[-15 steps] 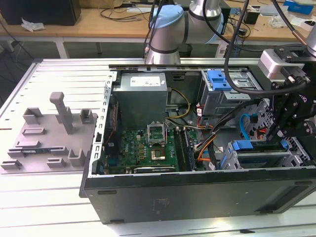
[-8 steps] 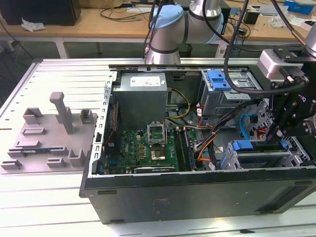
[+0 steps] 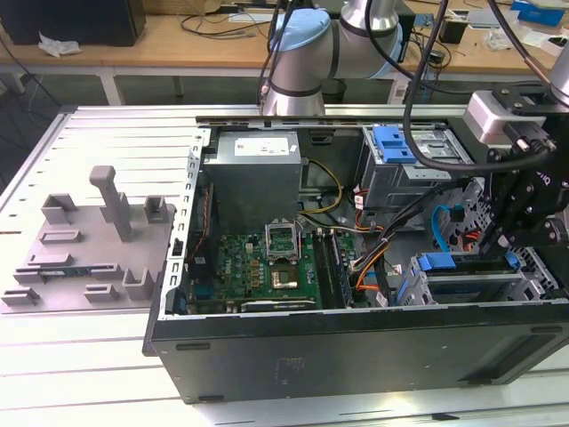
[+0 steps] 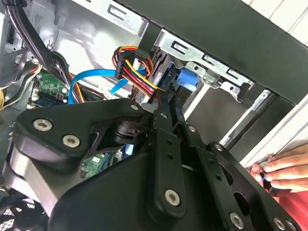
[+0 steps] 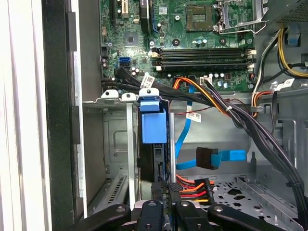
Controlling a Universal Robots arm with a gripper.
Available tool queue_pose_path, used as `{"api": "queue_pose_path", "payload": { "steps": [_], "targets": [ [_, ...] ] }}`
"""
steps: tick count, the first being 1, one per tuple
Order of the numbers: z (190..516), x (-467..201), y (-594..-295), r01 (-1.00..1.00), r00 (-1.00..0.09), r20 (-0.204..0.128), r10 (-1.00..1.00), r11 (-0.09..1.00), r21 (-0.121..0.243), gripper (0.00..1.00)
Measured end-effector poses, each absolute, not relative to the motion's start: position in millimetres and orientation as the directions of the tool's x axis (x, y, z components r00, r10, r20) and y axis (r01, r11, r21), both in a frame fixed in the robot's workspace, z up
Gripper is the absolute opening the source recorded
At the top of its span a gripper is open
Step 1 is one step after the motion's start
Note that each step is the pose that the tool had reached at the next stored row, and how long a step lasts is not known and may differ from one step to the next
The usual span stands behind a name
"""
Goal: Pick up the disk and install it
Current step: 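Insert the first disk wire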
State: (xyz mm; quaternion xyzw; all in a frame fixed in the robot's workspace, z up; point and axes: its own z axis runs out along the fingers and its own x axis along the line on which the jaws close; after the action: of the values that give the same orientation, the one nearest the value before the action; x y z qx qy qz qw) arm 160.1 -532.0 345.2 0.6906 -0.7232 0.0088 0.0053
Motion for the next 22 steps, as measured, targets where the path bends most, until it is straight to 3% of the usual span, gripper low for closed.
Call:
{"api": "queue_pose_path", "payload": {
  "steps": [22],
  "targets": [
    [339.1,160.0,-532.0,-0.999,-0.046,0.020,-0.999,0.046,-0.006,0.16]
  ]
}}
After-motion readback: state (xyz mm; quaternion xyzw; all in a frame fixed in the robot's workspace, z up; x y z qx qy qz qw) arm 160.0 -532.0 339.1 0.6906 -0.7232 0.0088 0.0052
